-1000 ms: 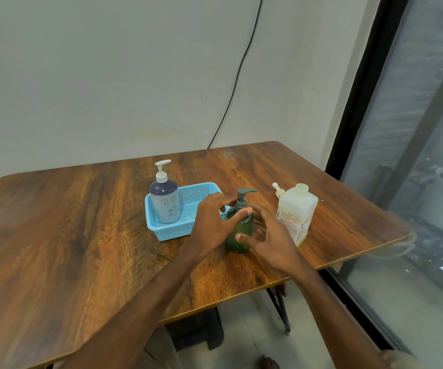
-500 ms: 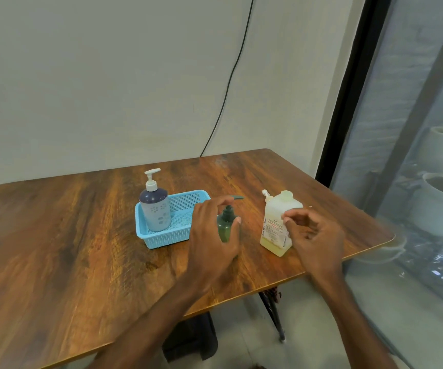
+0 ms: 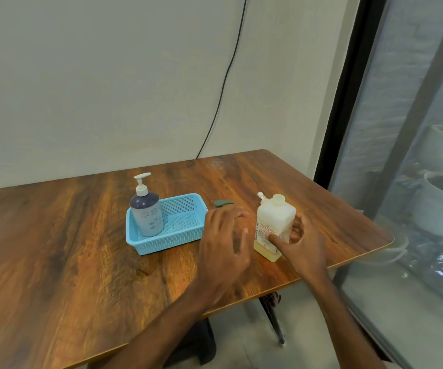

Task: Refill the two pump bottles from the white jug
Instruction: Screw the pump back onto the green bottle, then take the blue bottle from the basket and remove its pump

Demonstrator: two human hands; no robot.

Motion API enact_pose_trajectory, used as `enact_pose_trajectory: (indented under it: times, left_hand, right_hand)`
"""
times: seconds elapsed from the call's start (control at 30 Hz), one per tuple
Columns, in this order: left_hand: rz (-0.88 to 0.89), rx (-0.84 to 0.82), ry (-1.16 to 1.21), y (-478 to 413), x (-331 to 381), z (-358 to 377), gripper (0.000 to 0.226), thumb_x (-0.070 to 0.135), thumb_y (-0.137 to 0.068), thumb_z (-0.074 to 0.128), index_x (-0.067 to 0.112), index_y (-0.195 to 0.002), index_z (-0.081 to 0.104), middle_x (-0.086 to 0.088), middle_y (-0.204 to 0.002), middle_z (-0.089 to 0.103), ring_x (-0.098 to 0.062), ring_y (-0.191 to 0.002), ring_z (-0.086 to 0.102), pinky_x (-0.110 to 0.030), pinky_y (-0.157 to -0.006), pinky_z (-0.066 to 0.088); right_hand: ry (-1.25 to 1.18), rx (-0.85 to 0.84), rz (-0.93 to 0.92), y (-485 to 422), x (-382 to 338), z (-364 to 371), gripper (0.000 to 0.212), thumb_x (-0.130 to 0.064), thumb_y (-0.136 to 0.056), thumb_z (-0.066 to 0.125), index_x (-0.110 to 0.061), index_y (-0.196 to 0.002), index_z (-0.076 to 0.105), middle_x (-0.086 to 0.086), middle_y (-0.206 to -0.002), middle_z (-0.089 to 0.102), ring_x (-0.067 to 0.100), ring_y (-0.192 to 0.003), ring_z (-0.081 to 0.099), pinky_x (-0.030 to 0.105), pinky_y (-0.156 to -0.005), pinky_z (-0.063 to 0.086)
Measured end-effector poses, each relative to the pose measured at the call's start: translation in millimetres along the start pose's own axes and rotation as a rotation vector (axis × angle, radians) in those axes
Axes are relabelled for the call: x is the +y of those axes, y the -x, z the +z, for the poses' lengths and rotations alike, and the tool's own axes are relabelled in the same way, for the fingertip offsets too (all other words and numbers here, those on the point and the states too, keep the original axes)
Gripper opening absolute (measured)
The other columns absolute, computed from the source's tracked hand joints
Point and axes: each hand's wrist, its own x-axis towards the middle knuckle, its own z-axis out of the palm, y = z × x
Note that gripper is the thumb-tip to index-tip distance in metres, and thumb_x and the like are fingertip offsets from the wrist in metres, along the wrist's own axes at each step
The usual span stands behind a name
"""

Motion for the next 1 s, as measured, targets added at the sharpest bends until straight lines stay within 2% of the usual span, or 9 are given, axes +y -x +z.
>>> enact_pose_trajectory:
  times: [0.1, 0.17, 0.23, 0.33, 0.43, 0.5, 0.8, 1.0]
  left_hand:
    - [-0.073, 0.075, -0.009, 10.2, -15.2, -6.6, 0.051, 0.023, -0.089, 0.079, 0.027, -0.132, 0.054, 0.01, -0.139, 0.051, -0.006, -0.13, 0.042, -0.012, -0.108, 0.033]
    - [-0.175, 0.094, 0.006, 14.9, -25.6, -8.9, 0.066, 0.027, -0.084, 0.084, 0.03, -0.138, 0.045, 0.01, -0.145, 0.045, -0.01, -0.135, 0.04, -0.017, -0.113, 0.03]
    - [-0.248, 0.071, 0.005, 15.0, -34.3, -8.4, 0.078, 0.033, -0.081, 0.086, 0.03, -0.142, 0.039, 0.009, -0.149, 0.04, -0.013, -0.138, 0.039, -0.028, -0.116, 0.037]
    - [-0.348, -0.031, 0.0, 11.6, -43.5, -8.2, 0.085, 0.048, -0.079, 0.086, 0.037, -0.145, 0.033, 0.011, -0.149, 0.039, -0.011, -0.13, 0.047, -0.031, -0.108, 0.048]
    - [-0.391, -0.154, -0.059, 7.4, -49.3, -7.1, 0.084, 0.062, -0.08, 0.079, 0.034, -0.149, 0.04, 0.008, -0.147, 0.05, -0.013, -0.13, 0.049, -0.028, -0.105, 0.042]
    - [-0.387, -0.185, -0.091, 1.3, -49.3, -4.9, 0.081, 0.064, -0.081, 0.077, 0.03, -0.147, 0.047, 0.007, -0.143, 0.057, -0.014, -0.129, 0.051, -0.028, -0.103, 0.04]
    - [-0.333, -0.182, -0.158, -33.8, -54.5, 32.7, 0.067, 0.059, -0.082, 0.079, 0.028, -0.135, 0.053, 0.004, -0.128, 0.066, -0.021, -0.119, 0.059, -0.037, -0.095, 0.052]
    - [-0.35, -0.193, -0.188, -64.7, -68.5, 58.0, 0.066, 0.055, -0.083, 0.08, 0.02, -0.134, 0.057, -0.002, -0.13, 0.067, -0.026, -0.121, 0.061, -0.04, -0.096, 0.053]
  right_hand:
    - [0.018, 0.031, 0.006, 1.9, 2.7, 4.0, 0.092, -0.045, -0.061, 0.094, -0.022, -0.139, 0.05, -0.001, -0.134, 0.065, 0.011, -0.107, 0.066, 0.033, -0.079, 0.062]
    - [0.027, 0.056, 0.008, 5.4, 1.4, 7.8, 0.095, -0.049, -0.059, 0.094, -0.022, -0.138, 0.049, -0.001, -0.135, 0.064, 0.013, -0.109, 0.066, 0.036, -0.081, 0.063]
    - [0.028, 0.083, 0.014, 8.3, -2.0, 11.9, 0.095, -0.05, -0.058, 0.094, -0.021, -0.137, 0.049, 0.0, -0.135, 0.063, 0.015, -0.111, 0.066, 0.036, -0.08, 0.063]
    - [0.055, 0.111, 0.003, 11.6, -7.0, 16.3, 0.094, -0.055, -0.057, 0.092, -0.02, -0.134, 0.051, 0.001, -0.133, 0.065, 0.017, -0.11, 0.067, 0.035, -0.077, 0.062]
    - [0.054, 0.116, 0.007, 13.1, -8.0, 16.9, 0.093, -0.055, -0.058, 0.092, -0.019, -0.133, 0.051, 0.001, -0.133, 0.065, 0.018, -0.111, 0.067, 0.036, -0.077, 0.063]
    - [0.054, 0.118, 0.01, 13.6, -8.0, 16.6, 0.093, -0.055, -0.059, 0.091, -0.018, -0.134, 0.051, 0.001, -0.134, 0.065, 0.018, -0.112, 0.067, 0.036, -0.077, 0.063]
    - [0.059, 0.113, 0.017, 13.6, -9.5, 20.4, 0.091, -0.054, -0.059, 0.091, -0.018, -0.133, 0.051, 0.003, -0.135, 0.064, 0.02, -0.112, 0.068, 0.039, -0.078, 0.063]
    - [0.063, 0.114, 0.027, 11.5, -8.7, 21.6, 0.093, -0.052, -0.059, 0.092, -0.018, -0.134, 0.051, 0.003, -0.136, 0.063, 0.019, -0.113, 0.067, 0.038, -0.077, 0.063]
